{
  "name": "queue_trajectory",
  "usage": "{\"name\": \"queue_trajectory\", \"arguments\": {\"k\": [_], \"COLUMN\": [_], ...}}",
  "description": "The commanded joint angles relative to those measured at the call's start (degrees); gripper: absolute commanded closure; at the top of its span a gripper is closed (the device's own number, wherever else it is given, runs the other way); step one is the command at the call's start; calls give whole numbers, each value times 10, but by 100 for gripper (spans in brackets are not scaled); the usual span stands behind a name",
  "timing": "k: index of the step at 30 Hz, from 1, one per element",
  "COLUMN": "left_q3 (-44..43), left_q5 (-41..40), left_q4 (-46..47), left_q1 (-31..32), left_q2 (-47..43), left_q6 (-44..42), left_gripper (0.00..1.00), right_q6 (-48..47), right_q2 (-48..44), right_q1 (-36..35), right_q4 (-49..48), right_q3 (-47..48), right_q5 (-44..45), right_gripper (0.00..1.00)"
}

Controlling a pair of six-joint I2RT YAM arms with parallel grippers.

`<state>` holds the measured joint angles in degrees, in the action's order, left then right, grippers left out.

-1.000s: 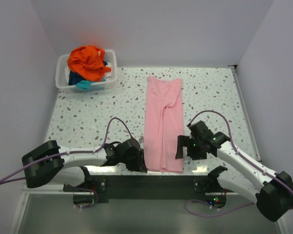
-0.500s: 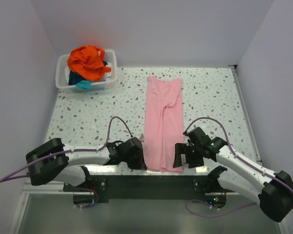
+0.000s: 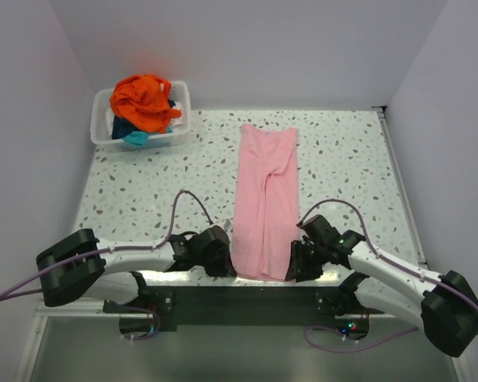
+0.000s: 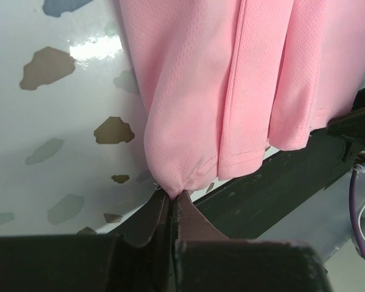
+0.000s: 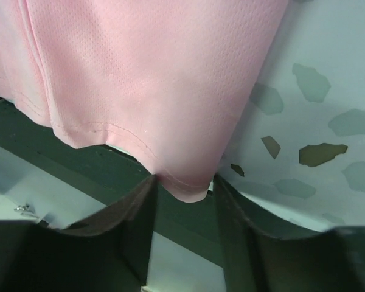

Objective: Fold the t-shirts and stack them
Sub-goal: Fold the tshirt

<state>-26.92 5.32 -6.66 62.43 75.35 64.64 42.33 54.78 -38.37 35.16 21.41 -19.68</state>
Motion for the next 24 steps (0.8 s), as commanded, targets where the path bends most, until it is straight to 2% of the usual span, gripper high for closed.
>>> {"name": "queue_trajectory", "arguments": {"k": [1,2,5,7,9,14,19,21,24], "left_q3": [16,19,32,38,47,63,53,28,-33], "left_q5": [-15,-15,-19,-15,-19,-37,-51,-51,-100], "left_q4": [0,2,13,17,14,-15,-29,-28,-57], "left_q1": [4,4,4,5,10,30,32,32,30], "left_q2": [-24,-27,-28,-33,-50,-97,-119,-115,-97], "left_q6": [7,8,24,31,40,56,48,28,0], "left_gripper": [100,100,100,100,100,100,100,100,100], "right_q6": [26,34,38,43,53,98,80,69,58], "right_q2": [13,14,16,16,-1,-56,-74,-59,-43], "right_q1": [-7,-7,-9,-14,-23,-58,-63,-63,-62], "right_q4": [-46,-56,-82,-78,-72,-55,-29,-19,-23], "right_q3": [-20,-27,-31,-32,-40,-53,-24,9,51], "right_q5": [3,0,-11,-16,-19,-22,5,14,54], "right_gripper": [60,76,86,89,100,100,100,100,100]}}
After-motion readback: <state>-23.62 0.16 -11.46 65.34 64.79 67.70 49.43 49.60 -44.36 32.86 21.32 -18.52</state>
